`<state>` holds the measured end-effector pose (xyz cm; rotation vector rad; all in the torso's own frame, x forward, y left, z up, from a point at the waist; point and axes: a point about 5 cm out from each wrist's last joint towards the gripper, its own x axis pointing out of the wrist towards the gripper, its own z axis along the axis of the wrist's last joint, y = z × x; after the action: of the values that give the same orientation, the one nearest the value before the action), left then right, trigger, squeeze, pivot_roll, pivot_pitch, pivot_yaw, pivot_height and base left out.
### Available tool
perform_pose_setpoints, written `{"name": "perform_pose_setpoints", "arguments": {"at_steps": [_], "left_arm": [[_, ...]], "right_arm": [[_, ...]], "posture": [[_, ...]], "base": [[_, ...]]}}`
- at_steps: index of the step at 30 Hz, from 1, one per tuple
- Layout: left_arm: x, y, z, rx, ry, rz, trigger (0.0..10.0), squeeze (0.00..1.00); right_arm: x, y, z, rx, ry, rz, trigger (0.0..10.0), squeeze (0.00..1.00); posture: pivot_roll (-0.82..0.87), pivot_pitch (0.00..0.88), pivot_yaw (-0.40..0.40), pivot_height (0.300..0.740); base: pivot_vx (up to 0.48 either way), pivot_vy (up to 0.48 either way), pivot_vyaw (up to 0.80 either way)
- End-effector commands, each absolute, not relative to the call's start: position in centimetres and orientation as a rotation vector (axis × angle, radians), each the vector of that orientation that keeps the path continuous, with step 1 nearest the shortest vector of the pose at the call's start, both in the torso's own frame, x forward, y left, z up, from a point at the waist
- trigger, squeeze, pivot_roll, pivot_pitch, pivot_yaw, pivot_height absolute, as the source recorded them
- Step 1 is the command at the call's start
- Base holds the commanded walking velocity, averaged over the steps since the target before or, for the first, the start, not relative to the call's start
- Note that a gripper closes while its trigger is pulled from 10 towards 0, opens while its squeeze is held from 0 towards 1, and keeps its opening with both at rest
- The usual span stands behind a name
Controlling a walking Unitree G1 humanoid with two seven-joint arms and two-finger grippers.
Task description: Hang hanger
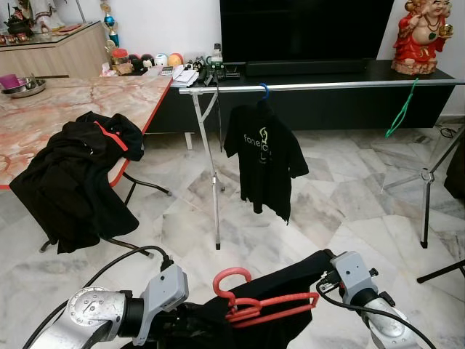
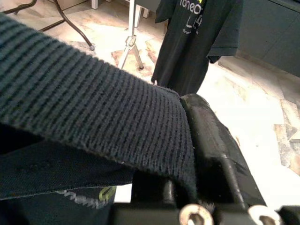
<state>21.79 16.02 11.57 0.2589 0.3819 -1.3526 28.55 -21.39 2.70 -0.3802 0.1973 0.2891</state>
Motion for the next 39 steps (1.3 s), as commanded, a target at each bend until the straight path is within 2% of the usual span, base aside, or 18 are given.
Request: {"name": "perform_pose_setpoints", "arguments": {"at_steps": [1,7,16,17,18,19,20,21,27,28,30,31,33,35,39], "left_arm": [[21.5,17.6,12.0,0.266,0.416,-1.359,10.0,0.0],[20.5,17.1,12.3,0.237,0.445,-1.468,10.0,0.0],[19.9,16.2,10.0,0.435,0.559,-1.528,10.0,0.0],[19.9,16.0,9.5,0.478,0.578,-1.53,10.0,0.0],[19.8,15.9,9.3,0.493,0.585,-1.539,10.0,0.0],[19.8,15.5,9.1,0.498,0.588,-1.546,10.0,0.0],[19.8,15.4,9.0,0.495,0.585,-1.547,10.0,0.0],[19.8,15.4,9.0,0.493,0.583,-1.548,10.0,0.0],[19.8,15.2,8.9,0.495,0.581,-1.551,10.0,0.0],[19.8,15.0,8.8,0.497,0.581,-1.553,10.0,0.0],[19.8,14.9,8.6,0.494,0.579,-1.553,10.0,0.0],[19.8,14.7,8.5,0.488,0.575,-1.551,10.0,0.0],[19.9,14.5,8.5,0.484,0.573,-1.549,10.0,0.0],[19.9,14.3,8.4,0.475,0.568,-1.549,10.0,0.0],[20.0,14.2,8.4,0.475,0.562,-1.547,10.0,0.0]], "right_arm": [[28.4,-24.1,3.0,-0.381,0.231,0.18,0.0,0.0],[28.3,-23.9,2.8,-0.383,0.242,0.188,0.0,0.0],[28.4,-23.3,2.5,-0.381,0.255,0.203,0.0,0.0],[28.5,-23.1,2.4,-0.374,0.261,0.214,4.2,0.0],[28.4,-22.8,2.3,-0.36,0.274,0.233,4.2,0.0],[28.2,-22.1,1.7,-0.326,0.311,0.306,10.0,0.67],[28.0,-21.7,1.4,-0.302,0.334,0.347,10.0,0.89],[27.8,-21.3,1.2,-0.294,0.345,0.383,10.0,1.0],[27.6,-20.5,0.7,-0.213,0.388,0.474,10.0,1.0],[27.0,-19.6,0.4,-0.206,0.415,0.594,10.0,1.0],[26.9,-19.4,0.3,-0.203,0.42,0.618,10.0,1.0],[27.4,-19.6,0.7,-0.089,0.405,0.574,10.0,1.0],[27.7,-19.6,1.0,0.001,0.401,0.567,10.0,1.0],[27.3,-19.2,0.9,0.075,0.431,0.65,10.0,1.0],[26.6,-19.2,0.7,0.075,0.472,0.762,10.0,1.0]], "posture": [[0.05,0.032,0.011,0.74],[0.05,0.032,0.011,0.74],[0.05,0.03,0.015,0.74],[0.05,0.03,0.015,0.74],[0.05,0.03,0.015,0.74],[0.05,0.03,0.017,0.74],[0.05,0.029,0.017,0.74],[0.05,0.029,0.017,0.74],[0.05,0.03,0.018,0.74],[0.05,0.03,0.018,0.74],[0.05,0.027,0.016,0.74],[0.05,0.027,0.016,0.74],[0.05,0.025,0.015,0.74],[0.05,0.023,0.014,0.74],[0.05,0.021,0.013,0.74]], "base": [[0.0,0.0,0.0],[0.0,0.0,0.0],[0.0,0.0,0.0],[0.0,0.0,0.0],[0.0,0.0,0.0],[0.0,0.0,0.0],[0.0,0.0,0.0],[0.0,0.0,0.0],[0.0,0.0,0.0],[0.0,0.0,0.0],[0.0,0.0,0.0],[0.0,0.0,0.0],[0.0,0.0,0.0],[0.0,0.0,0.0],[0.0,0.0,0.0]]}}
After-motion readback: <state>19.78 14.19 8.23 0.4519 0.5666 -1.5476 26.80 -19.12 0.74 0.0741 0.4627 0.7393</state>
